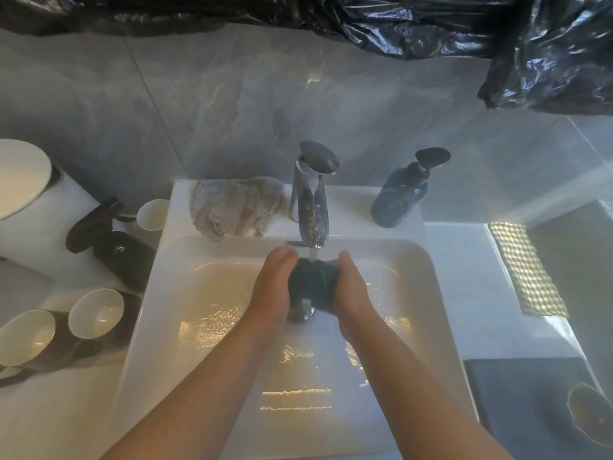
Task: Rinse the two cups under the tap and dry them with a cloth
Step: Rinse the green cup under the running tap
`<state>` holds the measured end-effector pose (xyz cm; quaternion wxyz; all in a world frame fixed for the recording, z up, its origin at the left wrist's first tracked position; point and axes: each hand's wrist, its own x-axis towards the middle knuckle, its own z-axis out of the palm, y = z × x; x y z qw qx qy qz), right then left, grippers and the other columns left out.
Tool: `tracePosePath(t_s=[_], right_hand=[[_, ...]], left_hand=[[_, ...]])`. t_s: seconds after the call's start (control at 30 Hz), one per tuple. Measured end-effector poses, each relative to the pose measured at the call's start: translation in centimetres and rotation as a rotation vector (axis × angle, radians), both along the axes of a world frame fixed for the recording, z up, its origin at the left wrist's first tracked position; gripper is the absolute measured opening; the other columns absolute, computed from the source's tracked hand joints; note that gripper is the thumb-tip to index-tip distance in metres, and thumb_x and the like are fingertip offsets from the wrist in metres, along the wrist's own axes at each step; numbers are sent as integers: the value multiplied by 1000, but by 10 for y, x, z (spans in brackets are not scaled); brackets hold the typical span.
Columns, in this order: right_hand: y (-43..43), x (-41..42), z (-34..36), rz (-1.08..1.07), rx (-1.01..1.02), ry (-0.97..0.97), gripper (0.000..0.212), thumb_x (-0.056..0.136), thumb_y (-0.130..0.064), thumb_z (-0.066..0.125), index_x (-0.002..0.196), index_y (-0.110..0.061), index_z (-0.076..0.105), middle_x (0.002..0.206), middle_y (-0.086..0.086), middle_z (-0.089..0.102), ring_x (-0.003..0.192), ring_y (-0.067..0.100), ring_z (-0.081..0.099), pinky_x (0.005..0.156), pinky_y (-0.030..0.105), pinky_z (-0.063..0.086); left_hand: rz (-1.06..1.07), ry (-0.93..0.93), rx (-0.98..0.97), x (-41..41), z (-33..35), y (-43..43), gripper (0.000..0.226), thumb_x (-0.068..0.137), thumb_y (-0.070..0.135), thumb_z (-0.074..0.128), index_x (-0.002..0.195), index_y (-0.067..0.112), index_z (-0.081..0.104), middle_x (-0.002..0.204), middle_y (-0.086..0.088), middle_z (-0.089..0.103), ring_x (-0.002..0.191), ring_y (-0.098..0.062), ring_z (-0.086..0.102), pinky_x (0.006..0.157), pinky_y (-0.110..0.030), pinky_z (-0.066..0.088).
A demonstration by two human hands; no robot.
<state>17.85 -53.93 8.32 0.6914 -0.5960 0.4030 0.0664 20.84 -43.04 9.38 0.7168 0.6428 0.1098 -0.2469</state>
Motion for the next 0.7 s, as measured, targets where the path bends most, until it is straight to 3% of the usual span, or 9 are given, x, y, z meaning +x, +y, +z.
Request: tracePosePath(t_s=[0.07,0.17,0.27,0.33,0.43,0.5,0.6,0.7], right_hand=[[-4,-3,1,84,45,54,57,103,-58,20,121,-19,57,111,12,71,95,27,71,67,33,58],[-9,-11,5,235,-66,-11,60,102,-60,17,125,-19,54,113,11,68,91,20,68,58,24,53],[-10,-18,5,308,-118,-66,74,86,-69,21,124,-14,53,106,17,64,75,22,63,45,16,45],[-9,-22,7,266,-67,-55,69,92,-66,26,124,-11,52,94,12,62,62,16,58,41,14,42],[-11,-24,7,231,-42,-17,59,106,-50,21,115,-2,53,51,-7,59,39,8,48,40,16,39],[-13,-25,4,257,-92,-21,58,107,-47,18,110,-1,54,39,-11,53,37,7,46,40,16,40],[-15,-28,6,284,-131,-36,60,107,-48,19,113,0,55,43,-11,54,37,4,44,41,15,40],[-13,-28,11,295,-127,-47,61,103,-53,23,117,-3,55,63,1,50,40,4,43,41,14,38]], left_hand=[[-74,-44,23,1,1,4,16,89,37,50,85,41,64,98,-3,68,88,-22,66,68,-32,52],[-174,-67,90,7,7,9,17,84,44,52,94,34,62,98,3,70,93,-18,68,66,-30,50],[-270,-73,183,14,8,14,33,104,46,36,93,30,63,90,13,71,88,-4,67,78,-29,50],[-317,-43,232,17,4,16,42,105,52,27,105,29,62,104,4,69,97,-13,65,88,-37,53],[-268,-11,220,14,1,16,40,107,49,27,101,26,60,96,-2,68,78,-15,63,65,-28,48],[-236,30,204,12,-1,15,40,107,45,28,100,25,61,97,-4,69,77,-14,63,62,-27,43],[-204,86,165,8,-8,16,43,106,46,30,111,20,64,107,-7,71,83,-16,65,62,-28,44],[-192,121,155,7,-13,17,46,106,46,31,114,18,67,109,-8,72,87,-18,67,68,-33,48]])
